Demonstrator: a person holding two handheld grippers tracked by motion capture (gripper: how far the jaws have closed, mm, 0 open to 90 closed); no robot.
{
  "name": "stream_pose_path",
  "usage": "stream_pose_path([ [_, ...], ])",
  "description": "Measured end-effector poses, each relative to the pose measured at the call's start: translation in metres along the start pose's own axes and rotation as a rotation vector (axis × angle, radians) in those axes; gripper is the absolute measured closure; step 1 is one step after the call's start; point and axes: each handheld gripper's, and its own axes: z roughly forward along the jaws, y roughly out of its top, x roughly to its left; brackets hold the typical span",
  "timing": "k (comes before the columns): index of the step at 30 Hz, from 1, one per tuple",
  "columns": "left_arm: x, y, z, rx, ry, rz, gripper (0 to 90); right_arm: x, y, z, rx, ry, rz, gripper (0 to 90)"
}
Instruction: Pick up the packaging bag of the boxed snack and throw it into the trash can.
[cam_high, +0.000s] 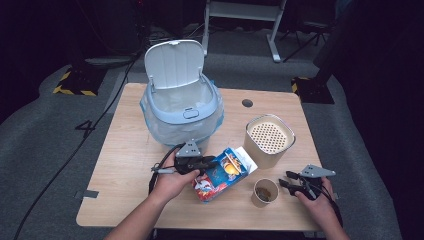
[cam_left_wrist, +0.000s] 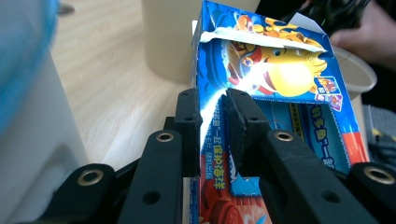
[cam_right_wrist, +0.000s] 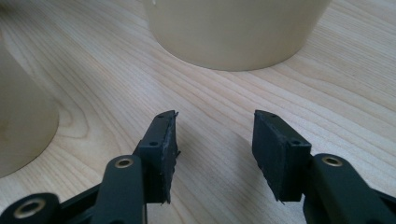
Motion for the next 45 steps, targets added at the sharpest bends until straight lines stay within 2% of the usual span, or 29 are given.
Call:
stream_pose_path([
  [5, -0.002, 0.011, -0.011, -0.034, 0.015, 0.023, 75.7, 0.0, 0.0, 0.0, 0.0, -0.001, 0.001, 50.6],
  [12, -0.003, 0.028, -0.025, -0.098, 0.016, 0.022, 75.7, 0.0, 0.0, 0.0, 0.0, 0.001, 0.004, 50.4],
  [22, -0.004, 0.058, -0.049, -0.164, 0.014, 0.067, 75.8, 0.0, 0.0, 0.0, 0.001, 0.002, 0.005, 50.4],
  [37, -0.003, 0.11, -0.084, -0.234, 0.051, 0.144, 75.9, 0.0, 0.0, 0.0, 0.0, 0.001, 0.005, 50.4],
  [45, 0.003, 0.134, -0.093, -0.268, 0.046, 0.155, 75.9, 0.0, 0.0, 0.0, 0.0, 0.001, 0.005, 50.4],
])
